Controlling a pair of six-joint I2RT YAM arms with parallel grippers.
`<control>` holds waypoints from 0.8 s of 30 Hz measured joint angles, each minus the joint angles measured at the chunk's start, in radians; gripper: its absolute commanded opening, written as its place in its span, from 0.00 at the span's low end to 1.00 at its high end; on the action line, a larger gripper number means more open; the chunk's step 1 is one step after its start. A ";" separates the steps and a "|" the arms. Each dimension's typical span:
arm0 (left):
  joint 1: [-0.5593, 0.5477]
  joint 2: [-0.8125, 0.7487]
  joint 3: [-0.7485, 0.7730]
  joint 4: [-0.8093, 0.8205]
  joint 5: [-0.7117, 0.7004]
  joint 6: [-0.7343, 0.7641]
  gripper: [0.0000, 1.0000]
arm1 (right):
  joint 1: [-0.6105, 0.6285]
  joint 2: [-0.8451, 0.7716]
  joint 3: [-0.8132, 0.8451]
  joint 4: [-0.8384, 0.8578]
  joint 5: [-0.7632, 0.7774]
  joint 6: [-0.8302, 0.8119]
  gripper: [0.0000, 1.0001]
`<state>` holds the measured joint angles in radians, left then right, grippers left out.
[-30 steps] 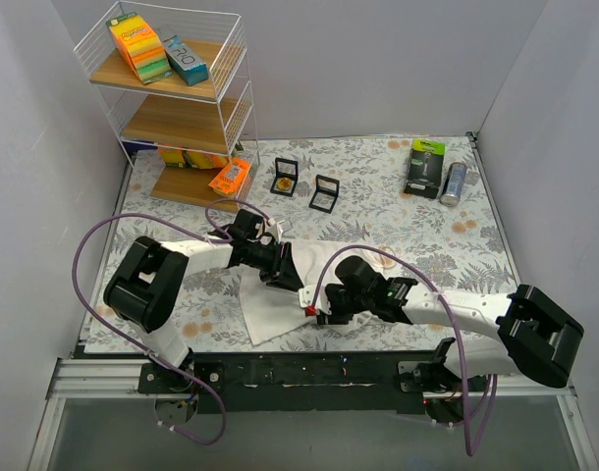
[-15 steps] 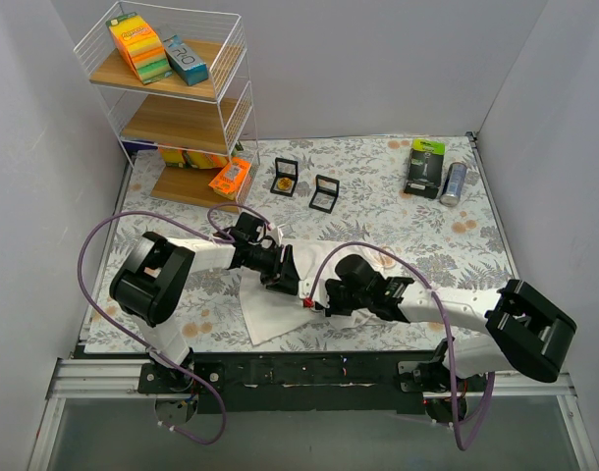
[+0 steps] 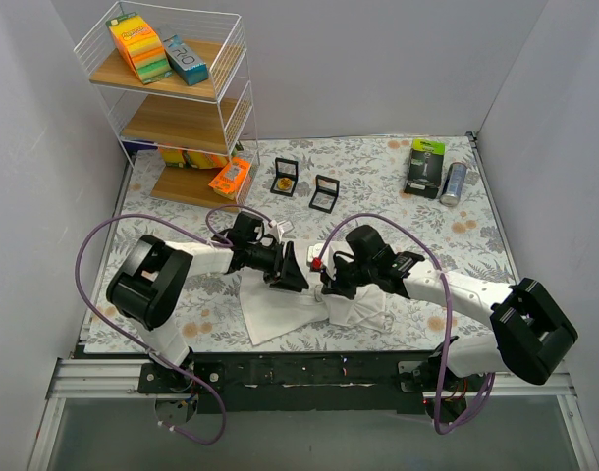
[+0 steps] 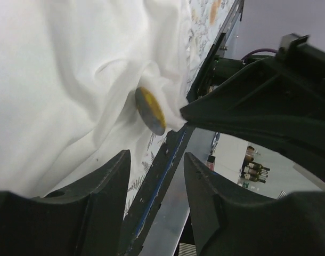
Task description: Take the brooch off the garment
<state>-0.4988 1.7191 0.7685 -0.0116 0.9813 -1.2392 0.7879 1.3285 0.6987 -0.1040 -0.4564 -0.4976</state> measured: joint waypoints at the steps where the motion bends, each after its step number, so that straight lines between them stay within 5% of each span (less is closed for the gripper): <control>1: 0.000 -0.007 -0.001 0.026 0.001 -0.016 0.45 | 0.000 0.000 0.000 -0.008 -0.010 0.006 0.01; 16: -0.024 0.023 0.033 0.122 -0.014 -0.094 0.48 | -0.020 0.002 0.007 -0.004 -0.045 0.145 0.01; 24: -0.053 0.090 0.102 0.078 -0.040 -0.073 0.33 | -0.034 0.010 0.019 0.025 -0.045 0.212 0.01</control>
<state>-0.5522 1.8088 0.8703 0.0662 0.9409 -1.3125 0.7540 1.3380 0.7174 -0.0788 -0.5014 -0.2855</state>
